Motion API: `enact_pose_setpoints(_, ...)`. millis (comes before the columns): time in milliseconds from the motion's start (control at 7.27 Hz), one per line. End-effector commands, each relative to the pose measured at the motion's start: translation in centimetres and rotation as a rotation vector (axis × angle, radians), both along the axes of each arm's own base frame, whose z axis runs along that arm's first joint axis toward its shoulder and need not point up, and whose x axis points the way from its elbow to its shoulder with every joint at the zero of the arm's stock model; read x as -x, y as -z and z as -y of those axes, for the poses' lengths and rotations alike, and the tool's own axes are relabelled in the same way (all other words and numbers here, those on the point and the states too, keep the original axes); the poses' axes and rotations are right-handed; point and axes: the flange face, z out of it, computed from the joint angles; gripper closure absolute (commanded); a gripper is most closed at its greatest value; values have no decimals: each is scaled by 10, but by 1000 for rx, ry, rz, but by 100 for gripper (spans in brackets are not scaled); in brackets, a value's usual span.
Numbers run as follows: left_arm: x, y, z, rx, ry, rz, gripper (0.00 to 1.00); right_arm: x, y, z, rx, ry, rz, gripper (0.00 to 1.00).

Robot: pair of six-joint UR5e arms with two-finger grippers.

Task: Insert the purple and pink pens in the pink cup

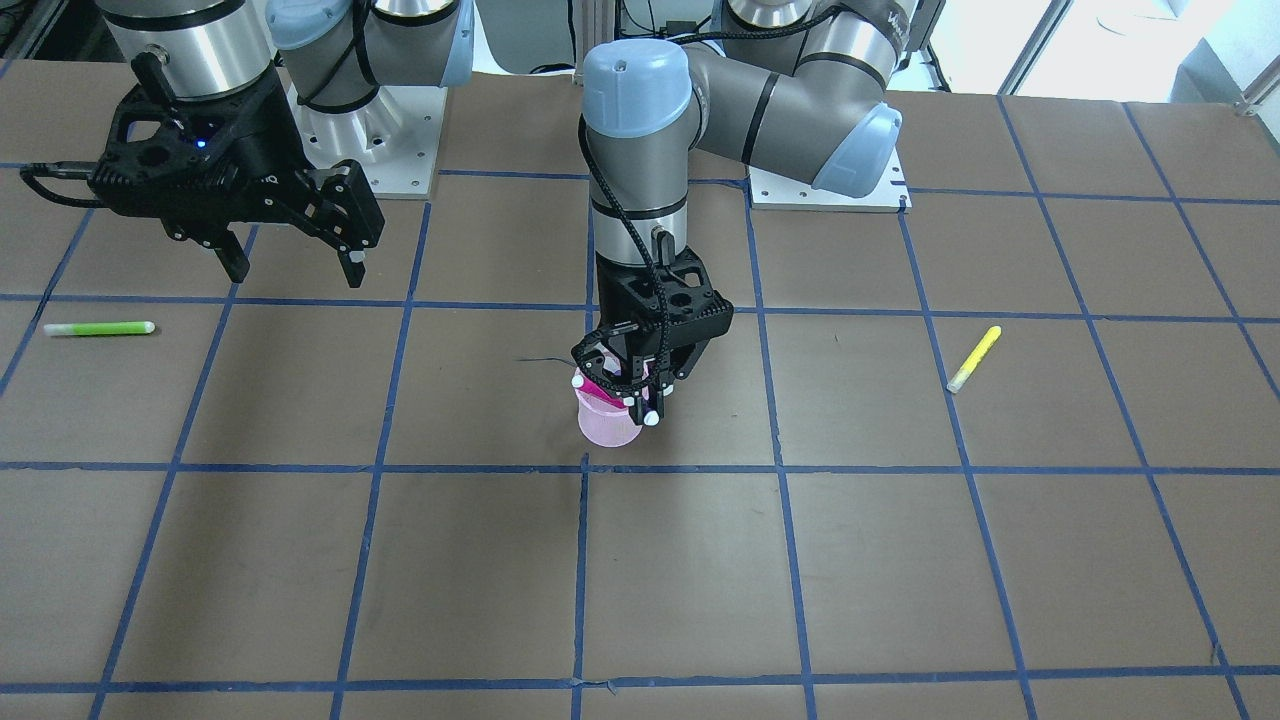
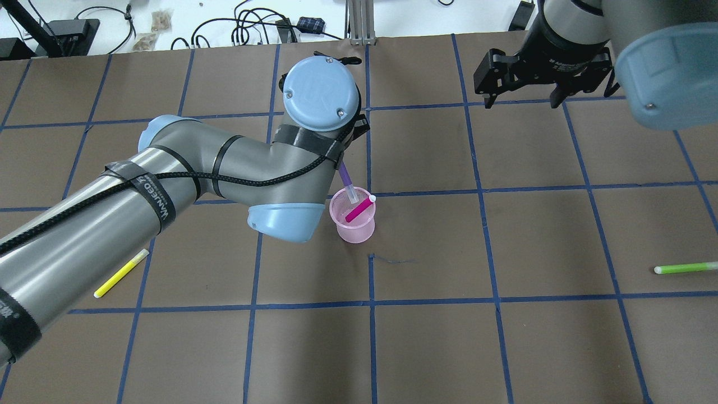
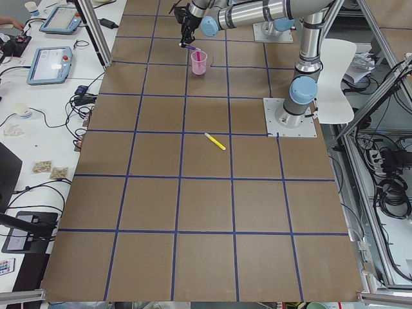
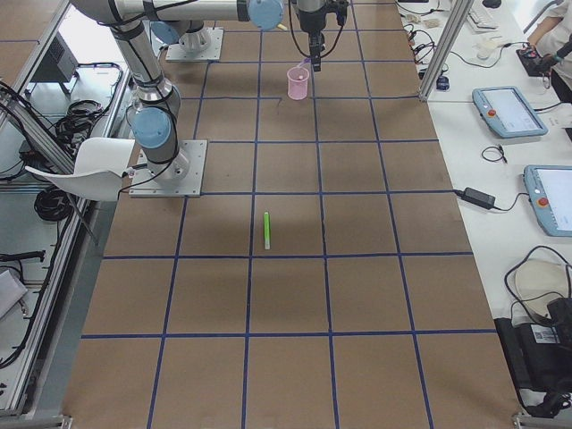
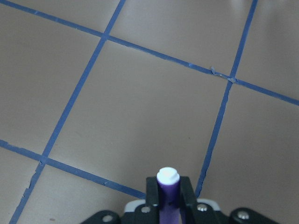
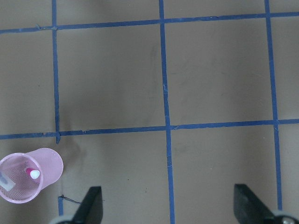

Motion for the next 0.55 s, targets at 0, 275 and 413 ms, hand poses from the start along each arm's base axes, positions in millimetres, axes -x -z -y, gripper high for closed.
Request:
enact_pose_setpoints(0,2,14,-4,-24,-2,9,100,0,0,0,-2,0,0,0)
enact_pose_setpoints(275,3,23,-2,-38,-3,15,100,0,0,0,-2,-1,3,0)
enact_pose_setpoints(413,3,28,-1,-45,-4,17,100,0,0,0,-2,-2,3,0)
